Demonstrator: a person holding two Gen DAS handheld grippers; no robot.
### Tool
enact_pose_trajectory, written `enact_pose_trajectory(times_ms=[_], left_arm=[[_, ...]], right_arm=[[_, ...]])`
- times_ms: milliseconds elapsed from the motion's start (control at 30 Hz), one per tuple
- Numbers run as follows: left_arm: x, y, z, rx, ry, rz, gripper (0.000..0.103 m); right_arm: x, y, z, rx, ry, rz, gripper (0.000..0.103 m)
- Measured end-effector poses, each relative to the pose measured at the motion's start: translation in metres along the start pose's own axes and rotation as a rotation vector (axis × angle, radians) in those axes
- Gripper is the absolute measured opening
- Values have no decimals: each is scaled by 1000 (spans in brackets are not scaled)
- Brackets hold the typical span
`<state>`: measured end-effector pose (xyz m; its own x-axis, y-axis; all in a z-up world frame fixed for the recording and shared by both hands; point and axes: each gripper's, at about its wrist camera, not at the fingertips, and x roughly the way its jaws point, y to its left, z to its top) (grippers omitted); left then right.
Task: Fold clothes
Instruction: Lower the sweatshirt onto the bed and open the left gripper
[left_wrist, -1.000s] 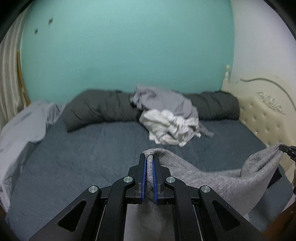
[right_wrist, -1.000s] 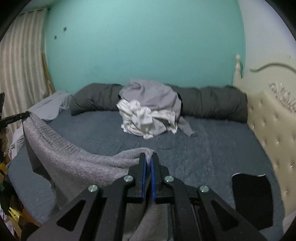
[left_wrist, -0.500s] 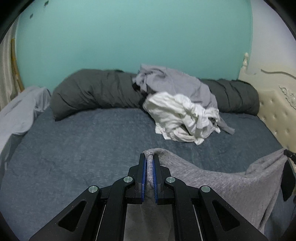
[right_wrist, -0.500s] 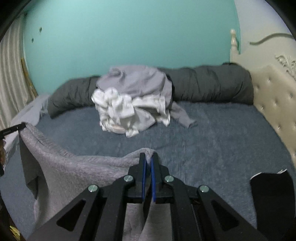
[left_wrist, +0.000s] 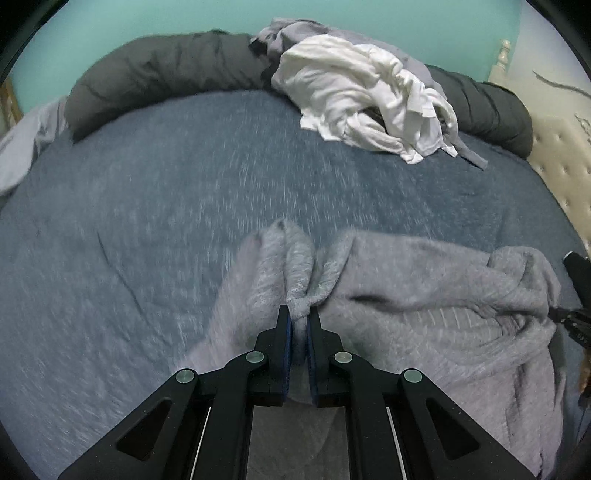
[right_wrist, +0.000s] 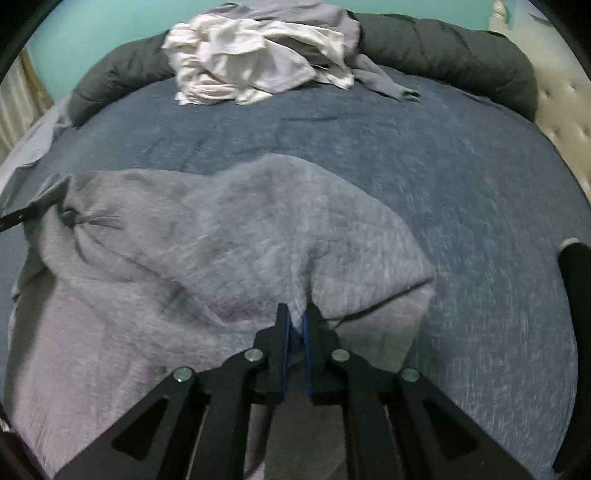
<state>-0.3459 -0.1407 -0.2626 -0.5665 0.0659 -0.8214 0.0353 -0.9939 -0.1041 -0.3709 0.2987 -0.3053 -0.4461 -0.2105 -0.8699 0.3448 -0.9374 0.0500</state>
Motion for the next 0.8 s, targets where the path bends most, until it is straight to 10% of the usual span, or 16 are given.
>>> enact_pose_trajectory(times_ms=[233, 500, 800], left_arm=[[-26, 18, -27, -99, -120, -13, 49], [-51, 21, -68, -191, -211, -80, 55], [-32, 7, -90, -162, -149, -131, 55]], right_arm=[[-48, 2, 7, 30, -200, 0, 34], [-26, 83, 7, -209, -102, 140, 33], [37, 110, 27, -209, 33, 60, 46]])
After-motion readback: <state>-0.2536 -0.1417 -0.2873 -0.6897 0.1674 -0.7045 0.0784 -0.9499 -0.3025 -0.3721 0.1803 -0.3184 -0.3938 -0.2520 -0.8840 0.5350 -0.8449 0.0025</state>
